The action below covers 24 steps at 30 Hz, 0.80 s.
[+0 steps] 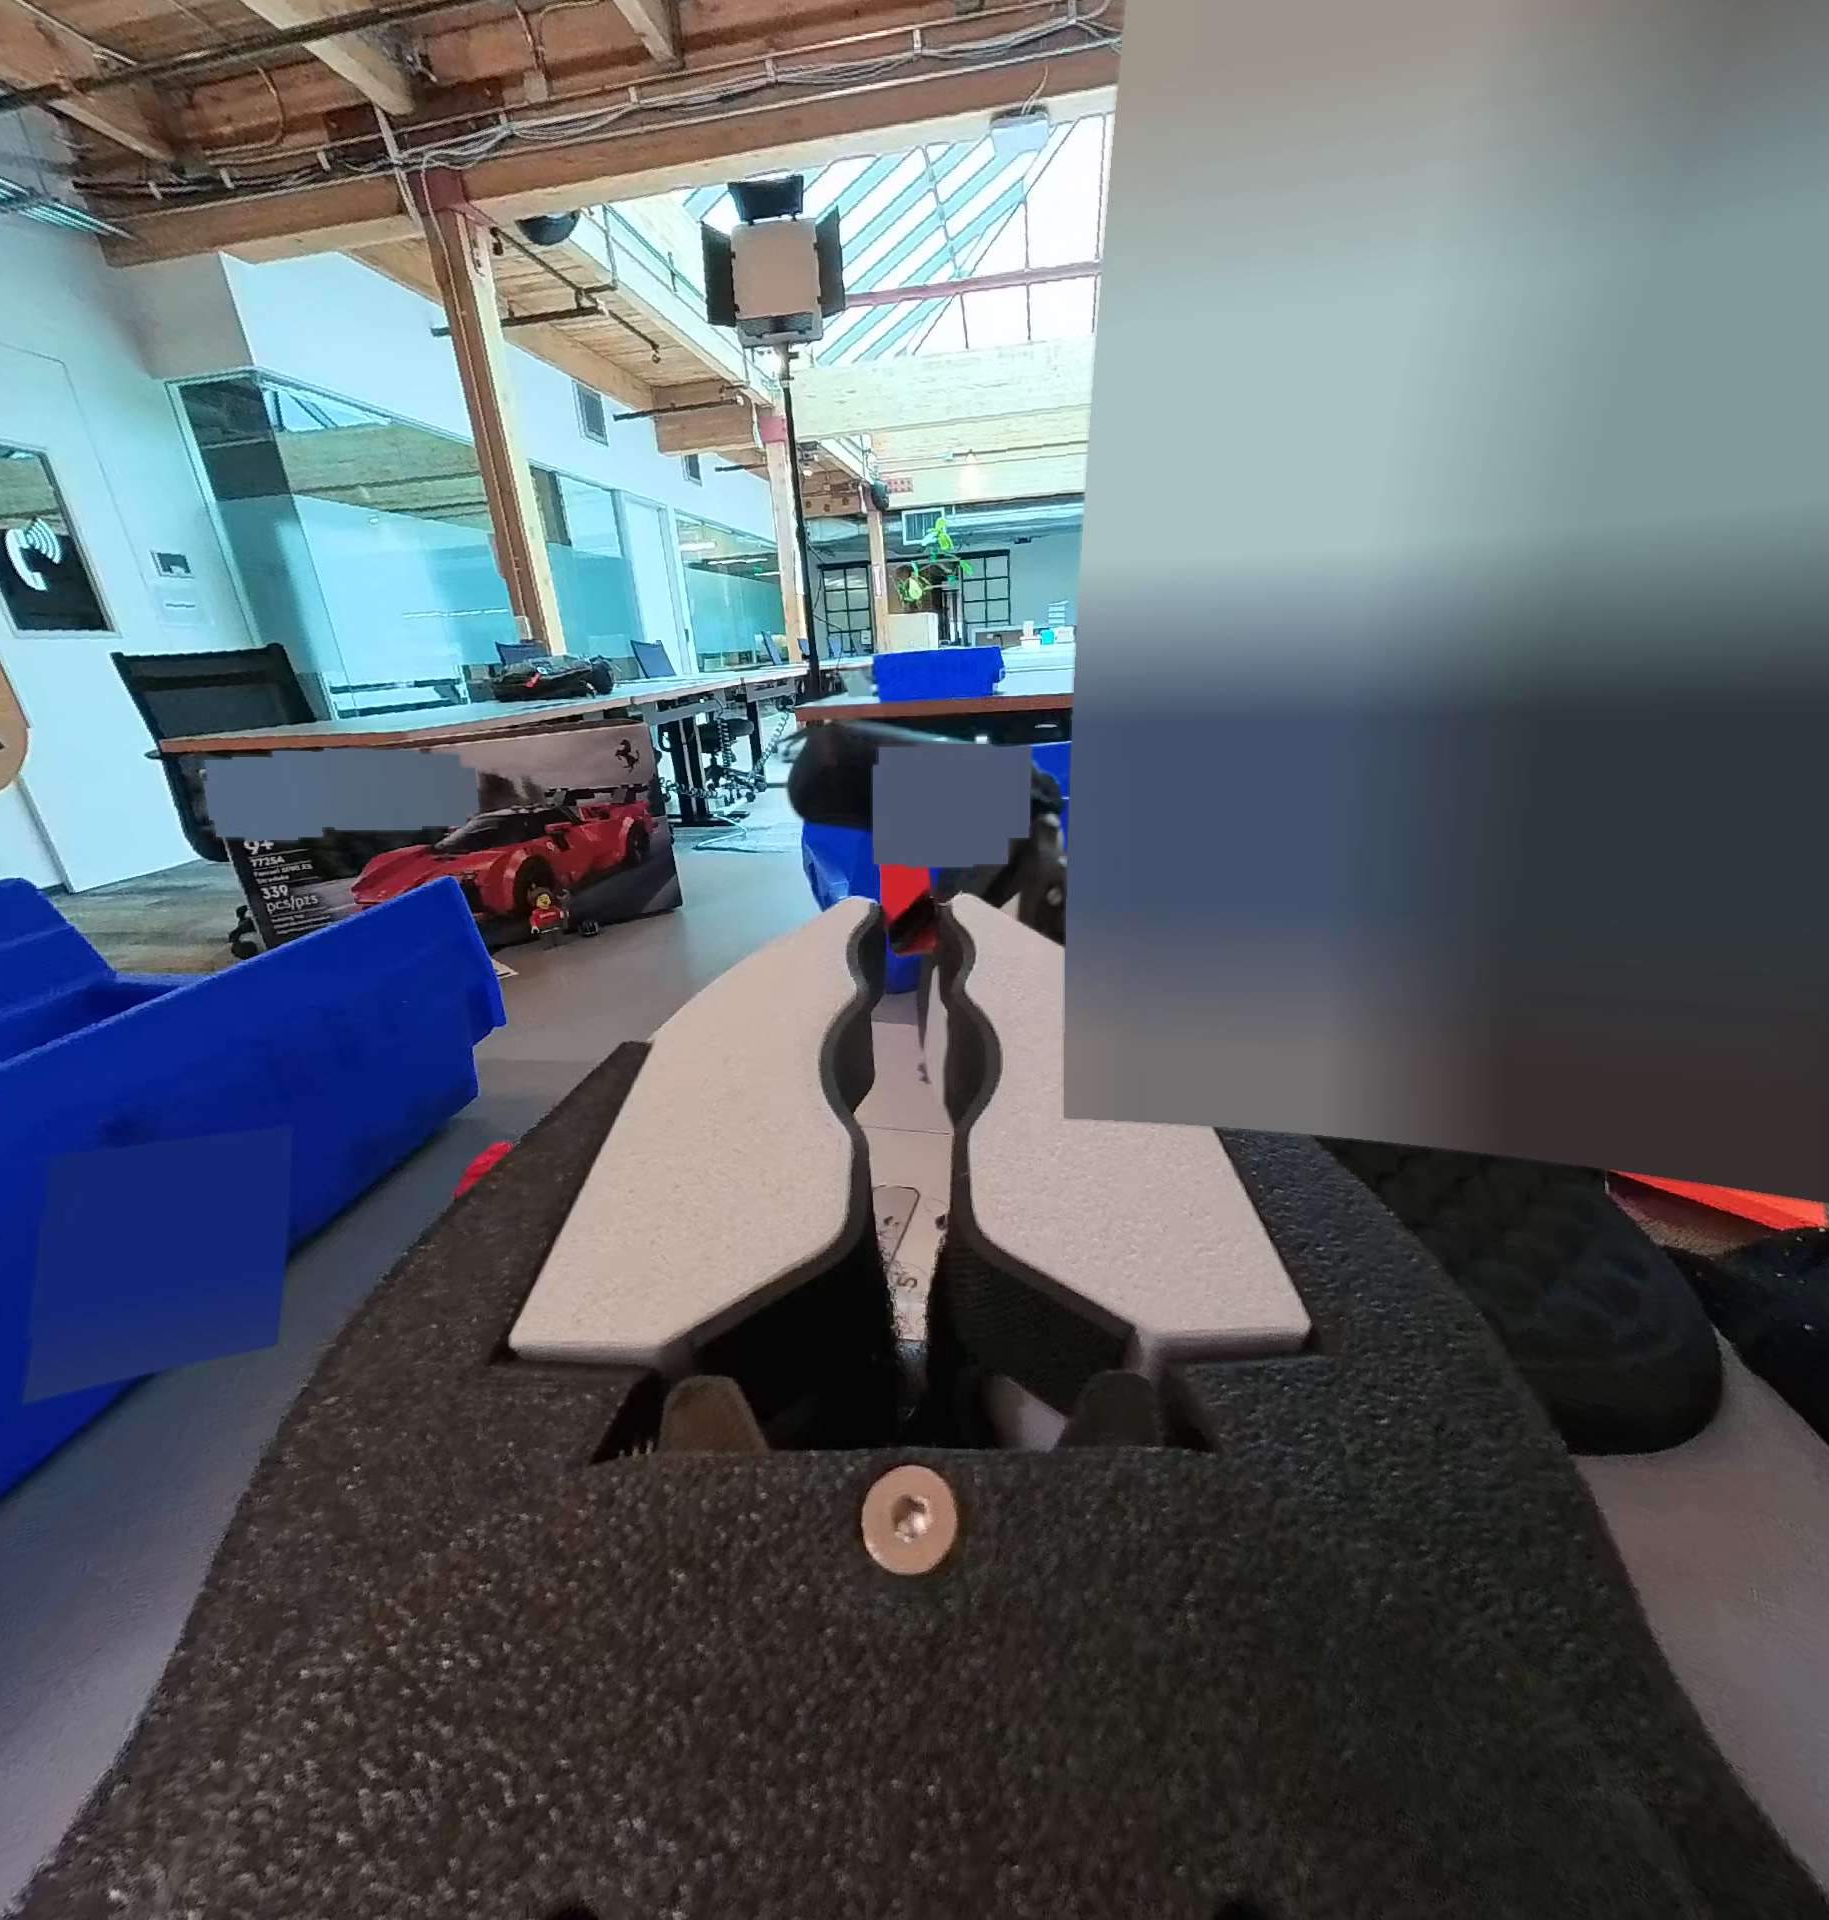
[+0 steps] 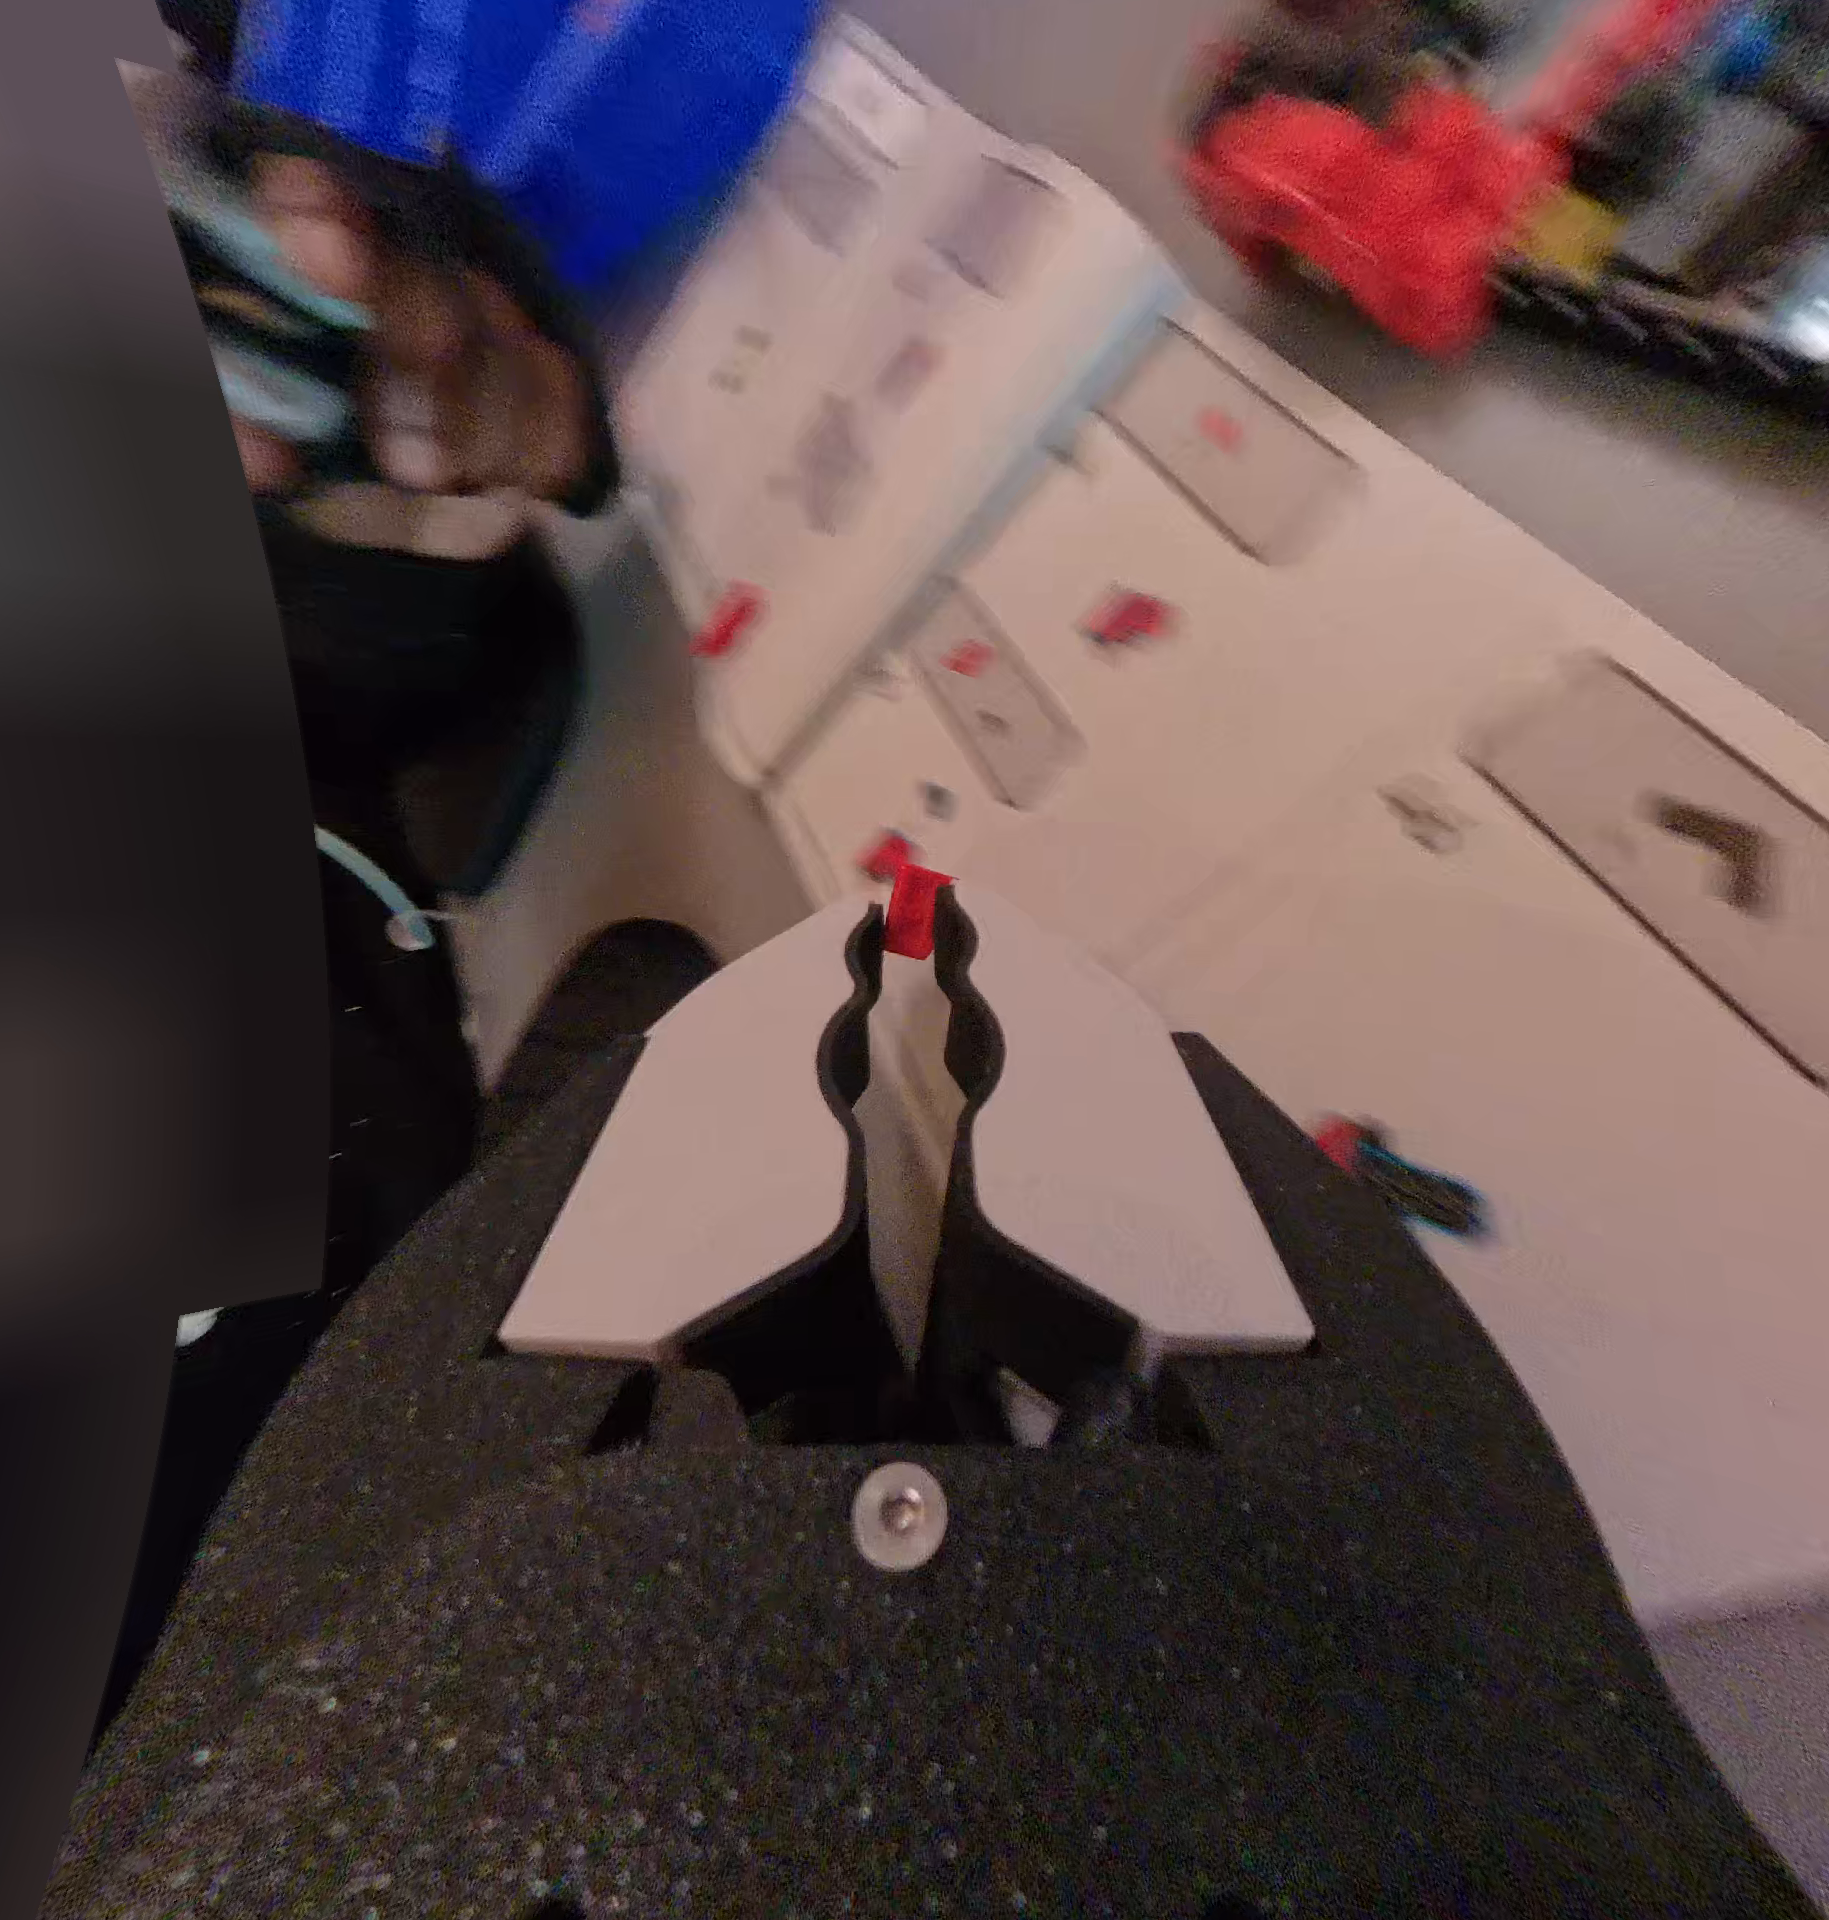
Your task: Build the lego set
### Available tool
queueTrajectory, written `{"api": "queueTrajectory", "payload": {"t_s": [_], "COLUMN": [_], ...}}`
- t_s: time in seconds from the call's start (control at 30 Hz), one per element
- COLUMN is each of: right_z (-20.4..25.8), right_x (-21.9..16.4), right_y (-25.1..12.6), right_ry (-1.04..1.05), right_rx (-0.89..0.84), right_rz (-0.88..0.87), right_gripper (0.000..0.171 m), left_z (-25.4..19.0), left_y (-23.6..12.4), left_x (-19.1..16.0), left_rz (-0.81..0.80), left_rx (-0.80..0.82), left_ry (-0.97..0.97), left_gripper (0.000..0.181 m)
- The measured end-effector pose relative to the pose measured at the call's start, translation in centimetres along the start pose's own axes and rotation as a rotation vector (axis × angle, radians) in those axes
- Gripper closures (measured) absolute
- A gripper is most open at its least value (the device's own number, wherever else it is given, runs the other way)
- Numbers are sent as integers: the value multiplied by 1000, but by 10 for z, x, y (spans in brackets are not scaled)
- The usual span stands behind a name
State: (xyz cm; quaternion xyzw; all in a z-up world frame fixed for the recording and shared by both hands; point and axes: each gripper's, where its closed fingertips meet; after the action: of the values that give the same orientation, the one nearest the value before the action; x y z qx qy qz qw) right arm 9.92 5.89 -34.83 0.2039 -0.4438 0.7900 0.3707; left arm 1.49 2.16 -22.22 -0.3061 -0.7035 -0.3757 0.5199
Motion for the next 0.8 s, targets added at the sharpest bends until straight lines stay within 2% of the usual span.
{"api": "queueTrajectory", "payload": {"t_s": [0.1,0.2,0.37,0.53,0.63,0.8], "right_z": [-20,-28,-39,-32,-31,-33], "right_x": [-2,-4,-3,6,-6,-7], "right_y": [-11,-17,-26,-39,-30,-20], "right_ry": [79,39,-161,-361,-294,-195], "right_rx": [-54,-123,-317,-460,-524,-586], "right_rz": [-23,5,96,164,233,148], "right_gripper": [165,164,154,155,151,146], "left_z": [-1,0,0,0,-1,-3], "left_y": [0,0,1,1,1,2], "left_x": [-1,0,-2,-3,-3,-5], "left_rz": [4,-1,6,15,17,28], "left_rx": [-3,-1,-6,-5,-3,-3], "left_ry": [5,0,-10,0,14,39], "left_gripper": [173,173,173,173,173,173]}}
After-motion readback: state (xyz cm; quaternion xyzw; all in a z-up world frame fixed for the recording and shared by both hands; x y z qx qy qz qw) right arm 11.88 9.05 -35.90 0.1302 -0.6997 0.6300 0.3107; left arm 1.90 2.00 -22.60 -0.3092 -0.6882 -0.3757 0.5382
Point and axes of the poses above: each gripper's, where its closed fingertips meet, y out along the fingers, x out of its top, z = x × y across the jaws, and after that the axes turned 14 degrees about -y, right-handed
